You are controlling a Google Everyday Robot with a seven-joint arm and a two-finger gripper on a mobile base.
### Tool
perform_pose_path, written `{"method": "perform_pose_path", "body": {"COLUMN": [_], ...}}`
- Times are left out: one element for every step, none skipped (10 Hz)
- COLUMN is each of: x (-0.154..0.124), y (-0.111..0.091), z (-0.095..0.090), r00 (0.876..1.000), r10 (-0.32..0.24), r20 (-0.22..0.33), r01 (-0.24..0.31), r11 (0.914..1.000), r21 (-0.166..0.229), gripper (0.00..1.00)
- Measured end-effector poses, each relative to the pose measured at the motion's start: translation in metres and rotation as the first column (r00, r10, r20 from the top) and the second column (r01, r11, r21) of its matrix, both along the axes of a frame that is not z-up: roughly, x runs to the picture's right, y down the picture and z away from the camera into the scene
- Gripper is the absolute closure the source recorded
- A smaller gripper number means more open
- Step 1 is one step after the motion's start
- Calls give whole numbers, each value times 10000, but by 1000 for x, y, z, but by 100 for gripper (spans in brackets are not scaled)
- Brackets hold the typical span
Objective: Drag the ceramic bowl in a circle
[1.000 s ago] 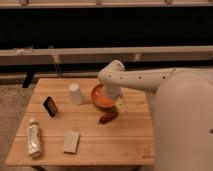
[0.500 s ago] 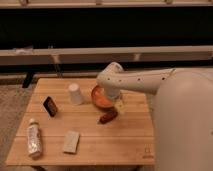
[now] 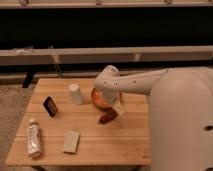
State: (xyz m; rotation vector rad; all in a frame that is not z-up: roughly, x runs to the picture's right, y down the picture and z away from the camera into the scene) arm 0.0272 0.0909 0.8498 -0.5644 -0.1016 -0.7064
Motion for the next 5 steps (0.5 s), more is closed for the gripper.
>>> {"method": "perform_pose_path", "body": {"x": [-1,0,-1,-1,-2], "y": [0,2,3,3,3], "z": [4,6,9,14,17], "r00": [10000,9999,9999,9998,9997], "r10": [-20,-68,-79,-138,-181], "r20": [-34,-79,-102,-165,-186], "r01": [20,69,80,140,184], "r11": [10000,10000,9999,9998,9997], "r21": [32,50,79,119,154], "gripper": [0,0,0,0,0]}}
